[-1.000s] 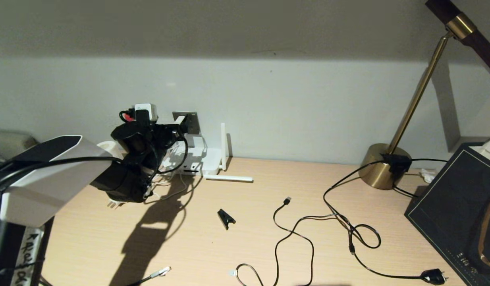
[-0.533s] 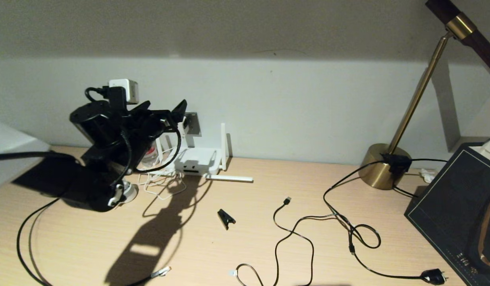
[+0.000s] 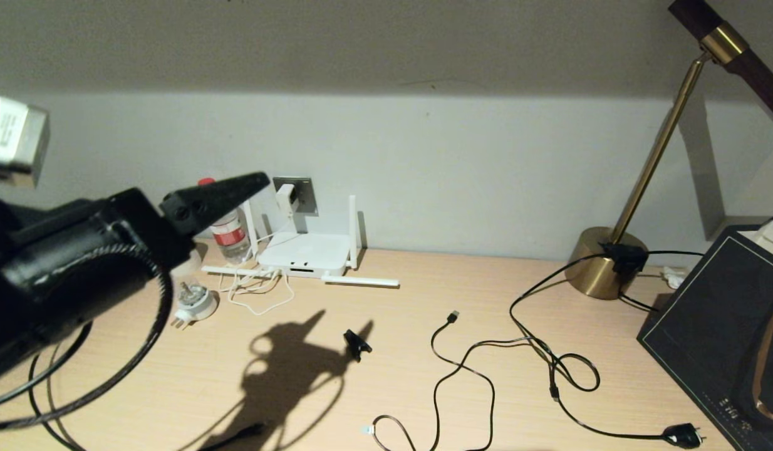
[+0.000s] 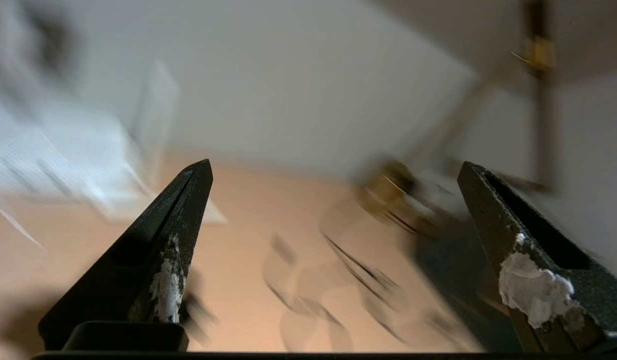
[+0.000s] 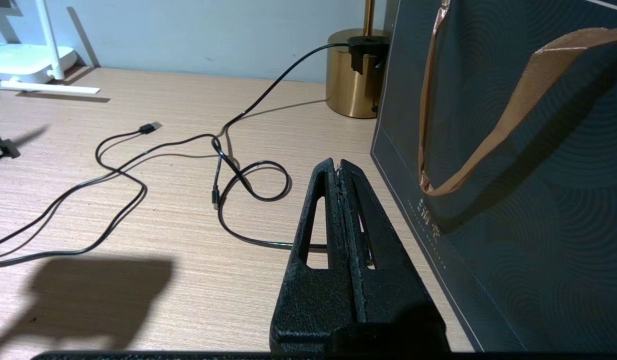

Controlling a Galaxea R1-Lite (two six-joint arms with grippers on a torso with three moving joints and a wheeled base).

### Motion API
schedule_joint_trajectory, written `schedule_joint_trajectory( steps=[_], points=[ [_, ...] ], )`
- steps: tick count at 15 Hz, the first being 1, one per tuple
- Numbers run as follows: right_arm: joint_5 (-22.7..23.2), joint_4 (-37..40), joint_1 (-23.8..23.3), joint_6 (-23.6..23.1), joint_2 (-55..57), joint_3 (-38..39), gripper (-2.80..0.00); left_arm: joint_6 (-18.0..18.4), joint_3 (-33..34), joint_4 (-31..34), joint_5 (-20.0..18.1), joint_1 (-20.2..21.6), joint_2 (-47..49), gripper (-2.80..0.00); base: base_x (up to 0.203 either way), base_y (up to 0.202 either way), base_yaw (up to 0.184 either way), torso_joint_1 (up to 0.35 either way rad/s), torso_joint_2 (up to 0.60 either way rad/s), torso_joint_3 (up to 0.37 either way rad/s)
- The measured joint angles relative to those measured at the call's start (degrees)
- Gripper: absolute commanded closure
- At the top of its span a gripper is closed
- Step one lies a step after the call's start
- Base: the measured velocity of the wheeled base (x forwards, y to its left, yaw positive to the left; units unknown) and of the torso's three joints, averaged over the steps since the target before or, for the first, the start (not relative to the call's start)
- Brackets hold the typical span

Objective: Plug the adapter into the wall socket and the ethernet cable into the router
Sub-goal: Pick up cable

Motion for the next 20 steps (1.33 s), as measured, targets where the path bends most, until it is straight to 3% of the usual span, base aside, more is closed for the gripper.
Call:
schedule_joint_trajectory(
  steps=[2, 3, 5, 6, 9, 14, 18, 20],
  points=[
    [0.02, -0.01, 0.00, 0.03, 0.00, 0.00, 0.00, -8.53, 5.17, 5.48, -4.60, -1.49, -4.94, -2.80, 0.000, 0.000, 0.000, 0.000, 0.00, 0.000],
    [0.00, 0.02, 0.00, 0.02, 0.00, 0.00, 0.00, -9.71, 7.59, 6.00, -7.33, -1.87, -6.30, -2.80, 0.000, 0.000, 0.000, 0.000, 0.00, 0.000],
    [0.03, 0.01, 0.00, 0.01, 0.00, 0.00, 0.00, -8.32, 10.40, 6.47, -12.84, -2.07, -6.92, -2.80, 0.000, 0.000, 0.000, 0.000, 0.00, 0.000],
    [0.02, 0.02, 0.00, 0.00, 0.00, 0.00, 0.00, -4.86, 11.20, 7.16, -14.00, -1.60, -6.34, -2.80, 0.000, 0.000, 0.000, 0.000, 0.00, 0.000],
    [0.00, 0.00, 0.00, 0.04, 0.00, 0.00, 0.00, 12.50, 11.57, 12.63, -14.81, 2.12, -1.92, -2.80, 0.000, 0.000, 0.000, 0.000, 0.00, 0.000],
    [0.02, 0.02, 0.00, 0.02, 0.00, 0.00, 0.00, 40.83, 4.57, 22.43, -15.56, 5.32, 8.36, -2.80, 0.000, 0.000, 0.000, 0.000, 0.00, 0.000],
    [0.02, 0.02, 0.00, 0.02, 0.00, 0.00, 0.00, 67.92, -0.08, 41.69, -12.82, 7.38, 11.10, -2.80, 0.000, 0.000, 0.000, 0.000, 0.00, 0.000],
    [0.05, 0.01, 0.00, 0.00, 0.00, 0.00, 0.00, 75.98, -3.13, 51.50, -11.77, 7.77, 11.91, -2.80, 0.000, 0.000, 0.000, 0.000, 0.00, 0.000]
  ],
)
